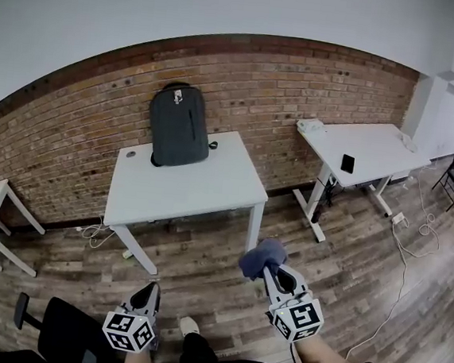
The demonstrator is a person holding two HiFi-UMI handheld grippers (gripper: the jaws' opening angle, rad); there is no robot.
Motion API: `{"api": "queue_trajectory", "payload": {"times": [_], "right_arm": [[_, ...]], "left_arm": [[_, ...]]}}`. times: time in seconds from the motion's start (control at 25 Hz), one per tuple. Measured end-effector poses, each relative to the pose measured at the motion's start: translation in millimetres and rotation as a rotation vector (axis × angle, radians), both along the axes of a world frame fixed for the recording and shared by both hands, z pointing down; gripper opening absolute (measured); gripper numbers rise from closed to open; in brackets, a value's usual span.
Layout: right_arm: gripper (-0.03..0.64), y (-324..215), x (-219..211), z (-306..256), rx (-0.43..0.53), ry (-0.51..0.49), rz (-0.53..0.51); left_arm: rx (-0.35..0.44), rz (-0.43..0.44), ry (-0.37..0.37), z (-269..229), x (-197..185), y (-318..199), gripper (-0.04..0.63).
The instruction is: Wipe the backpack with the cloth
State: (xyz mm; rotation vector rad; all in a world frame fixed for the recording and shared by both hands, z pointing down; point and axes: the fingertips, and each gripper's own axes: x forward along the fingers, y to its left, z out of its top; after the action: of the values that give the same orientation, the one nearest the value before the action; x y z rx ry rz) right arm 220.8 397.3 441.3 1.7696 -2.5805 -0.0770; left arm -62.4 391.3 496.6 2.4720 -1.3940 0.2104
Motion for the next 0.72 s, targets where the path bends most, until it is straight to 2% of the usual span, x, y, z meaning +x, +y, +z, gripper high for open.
{"api": "queue_trajectory", "payload": {"times": [0.52,0.72], "right_arm": [[0.023,-115.9,-71.1,-11.2,-0.03,0.038,0.004],[0.023,-150.6,-87.1,-19.5,-0.031,0.063,0.028]], "left_arm": [[-0.03,-0.009,0.035,-1.5,-74.6,-115.9,-0.005],[-0.041,0.01,0.058,1.2,-91.8,-158.5,-0.005]]}}
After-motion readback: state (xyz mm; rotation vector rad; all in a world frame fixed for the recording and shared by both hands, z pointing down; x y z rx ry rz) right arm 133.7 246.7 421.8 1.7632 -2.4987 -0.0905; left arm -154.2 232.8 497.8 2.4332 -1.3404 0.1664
